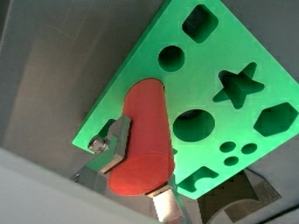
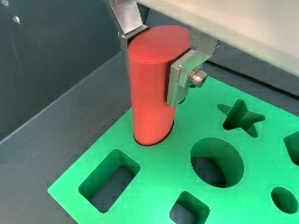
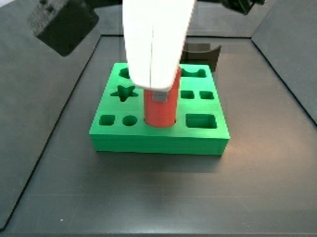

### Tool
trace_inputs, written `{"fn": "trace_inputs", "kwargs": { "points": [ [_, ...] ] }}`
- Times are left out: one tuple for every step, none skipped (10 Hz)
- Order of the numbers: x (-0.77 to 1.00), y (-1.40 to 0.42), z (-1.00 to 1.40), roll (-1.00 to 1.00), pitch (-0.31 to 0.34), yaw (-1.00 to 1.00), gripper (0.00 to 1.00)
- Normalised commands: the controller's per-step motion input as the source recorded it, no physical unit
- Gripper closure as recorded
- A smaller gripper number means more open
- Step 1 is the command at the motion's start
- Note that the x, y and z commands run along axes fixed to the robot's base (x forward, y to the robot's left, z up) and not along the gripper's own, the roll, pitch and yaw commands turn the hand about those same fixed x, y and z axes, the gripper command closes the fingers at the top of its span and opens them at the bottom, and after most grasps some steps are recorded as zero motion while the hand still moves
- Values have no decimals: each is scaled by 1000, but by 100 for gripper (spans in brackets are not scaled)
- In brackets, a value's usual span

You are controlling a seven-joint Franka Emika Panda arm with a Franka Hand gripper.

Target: Insert the oval object.

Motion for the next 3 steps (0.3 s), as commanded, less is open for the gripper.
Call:
{"fn": "trace_inputs", "kwargs": {
  "points": [
    [-40, 0, -214, -31, -106, 0, 100],
    [0, 0, -6, -13, -41, 0, 100],
    [0, 0, 0, 0, 0, 0, 100]
  ]
}}
